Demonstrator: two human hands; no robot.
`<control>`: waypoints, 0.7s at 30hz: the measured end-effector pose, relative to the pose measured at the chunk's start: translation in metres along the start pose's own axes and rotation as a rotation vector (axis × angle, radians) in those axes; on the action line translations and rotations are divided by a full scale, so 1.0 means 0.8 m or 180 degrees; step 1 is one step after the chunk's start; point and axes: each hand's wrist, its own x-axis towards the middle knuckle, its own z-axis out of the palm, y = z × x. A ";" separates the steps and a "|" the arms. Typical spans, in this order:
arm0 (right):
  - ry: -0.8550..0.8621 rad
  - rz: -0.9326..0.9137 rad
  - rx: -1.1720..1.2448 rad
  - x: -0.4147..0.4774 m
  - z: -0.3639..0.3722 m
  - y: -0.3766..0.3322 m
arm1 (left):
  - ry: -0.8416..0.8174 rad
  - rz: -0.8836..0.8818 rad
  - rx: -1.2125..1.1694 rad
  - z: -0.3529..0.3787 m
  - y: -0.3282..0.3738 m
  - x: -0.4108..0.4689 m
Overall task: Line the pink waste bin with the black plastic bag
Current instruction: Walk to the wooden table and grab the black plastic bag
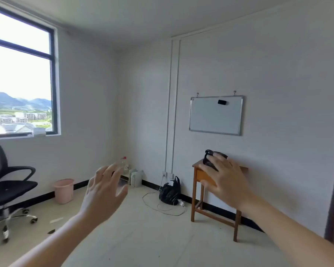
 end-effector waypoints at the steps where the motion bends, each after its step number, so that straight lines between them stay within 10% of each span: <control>1: 0.0061 -0.0064 -0.0015 -0.003 0.012 -0.002 | -0.0045 -0.0055 -0.0018 0.013 -0.003 -0.003; 21: 0.0001 0.0298 0.0454 0.041 0.212 0.201 | -0.0219 0.0178 -0.0370 0.265 0.114 0.177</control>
